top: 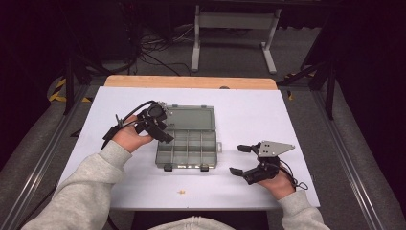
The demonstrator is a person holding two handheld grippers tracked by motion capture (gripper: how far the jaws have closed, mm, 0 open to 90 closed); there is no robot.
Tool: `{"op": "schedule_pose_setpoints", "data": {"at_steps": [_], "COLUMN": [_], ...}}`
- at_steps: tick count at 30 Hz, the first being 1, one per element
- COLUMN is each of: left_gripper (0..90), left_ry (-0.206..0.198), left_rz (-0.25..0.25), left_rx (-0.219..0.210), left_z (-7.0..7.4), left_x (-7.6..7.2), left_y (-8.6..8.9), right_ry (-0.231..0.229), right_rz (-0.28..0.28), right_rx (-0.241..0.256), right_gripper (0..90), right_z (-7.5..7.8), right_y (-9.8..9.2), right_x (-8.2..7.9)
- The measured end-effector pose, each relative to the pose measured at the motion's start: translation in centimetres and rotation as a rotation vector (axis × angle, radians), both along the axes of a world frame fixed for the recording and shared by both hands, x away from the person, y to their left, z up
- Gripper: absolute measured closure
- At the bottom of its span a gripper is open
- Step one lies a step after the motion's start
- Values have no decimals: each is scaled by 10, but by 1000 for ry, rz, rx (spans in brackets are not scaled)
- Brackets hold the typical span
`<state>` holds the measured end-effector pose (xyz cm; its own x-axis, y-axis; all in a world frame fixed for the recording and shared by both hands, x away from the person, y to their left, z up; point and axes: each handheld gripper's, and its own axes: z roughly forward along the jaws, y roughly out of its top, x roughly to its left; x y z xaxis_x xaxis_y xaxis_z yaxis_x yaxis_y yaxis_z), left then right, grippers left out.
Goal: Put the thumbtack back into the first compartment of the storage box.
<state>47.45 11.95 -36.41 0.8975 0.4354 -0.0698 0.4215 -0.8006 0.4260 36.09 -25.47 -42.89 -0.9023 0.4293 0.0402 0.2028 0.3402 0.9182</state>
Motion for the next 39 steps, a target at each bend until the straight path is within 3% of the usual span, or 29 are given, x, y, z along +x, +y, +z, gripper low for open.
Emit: {"op": "schedule_pose_setpoints", "data": {"at_steps": [11,22,39], "left_gripper": [257,246,246], "left_ry": [-36,-49,-25], "left_rz": [-55,-116,-190], "left_rx": [-26,-28,-27], "left_z": [17,26,21], "left_x": [-29,-51,-82], "left_y": [-6,-13,-24], "right_ry": [-1,-4,-6], "right_rz": [-2,-2,1], "right_rx": [3,5,1], "right_gripper": [117,113,112], "right_z": [0,0,0], "right_y": [0,0,1], "right_x": [0,0,0]}}
